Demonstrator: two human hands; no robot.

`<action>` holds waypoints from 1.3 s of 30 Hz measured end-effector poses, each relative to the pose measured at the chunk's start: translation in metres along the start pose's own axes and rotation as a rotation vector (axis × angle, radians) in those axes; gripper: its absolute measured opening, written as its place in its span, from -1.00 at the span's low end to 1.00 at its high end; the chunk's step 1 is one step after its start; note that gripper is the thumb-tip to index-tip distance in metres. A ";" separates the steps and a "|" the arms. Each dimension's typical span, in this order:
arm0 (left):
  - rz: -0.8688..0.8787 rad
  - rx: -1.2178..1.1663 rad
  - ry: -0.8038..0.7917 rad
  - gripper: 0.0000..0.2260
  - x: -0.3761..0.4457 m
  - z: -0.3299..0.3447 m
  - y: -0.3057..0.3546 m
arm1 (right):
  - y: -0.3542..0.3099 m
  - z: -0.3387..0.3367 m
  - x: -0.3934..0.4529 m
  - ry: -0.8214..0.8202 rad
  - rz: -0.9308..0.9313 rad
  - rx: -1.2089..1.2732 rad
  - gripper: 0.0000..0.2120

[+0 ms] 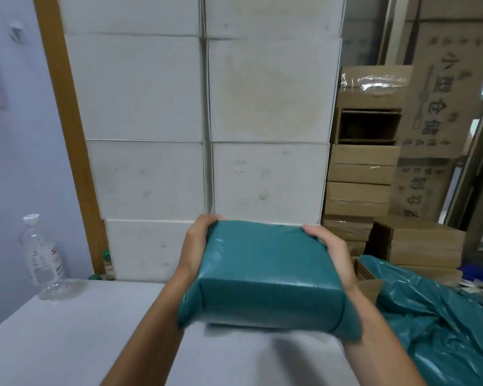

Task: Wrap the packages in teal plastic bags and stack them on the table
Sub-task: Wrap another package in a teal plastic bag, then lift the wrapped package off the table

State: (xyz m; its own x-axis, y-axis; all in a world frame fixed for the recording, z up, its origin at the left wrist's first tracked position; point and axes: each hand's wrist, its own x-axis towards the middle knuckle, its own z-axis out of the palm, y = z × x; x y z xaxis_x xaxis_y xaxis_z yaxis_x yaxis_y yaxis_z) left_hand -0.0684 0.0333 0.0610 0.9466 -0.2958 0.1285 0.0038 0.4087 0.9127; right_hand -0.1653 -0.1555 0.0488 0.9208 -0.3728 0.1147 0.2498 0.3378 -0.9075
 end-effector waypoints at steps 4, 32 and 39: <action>0.116 0.107 0.016 -0.67 0.067 0.023 0.028 | -0.035 0.011 0.072 0.019 -0.059 -0.015 -0.71; 0.144 0.363 0.067 -0.76 0.140 -0.012 -0.025 | 0.005 -0.021 0.169 0.434 -0.224 -0.419 -0.73; 0.159 0.412 -0.079 -0.68 0.111 -0.027 -0.023 | -0.008 -0.032 0.148 0.319 -0.109 -0.499 -0.73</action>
State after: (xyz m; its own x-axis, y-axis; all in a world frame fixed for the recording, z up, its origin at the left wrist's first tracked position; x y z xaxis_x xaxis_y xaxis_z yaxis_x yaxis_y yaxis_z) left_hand 0.0456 0.0141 0.0436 0.8976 -0.3286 0.2939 -0.2834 0.0807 0.9556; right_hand -0.0400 -0.2409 0.0605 0.7433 -0.6494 0.1608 0.0960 -0.1343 -0.9863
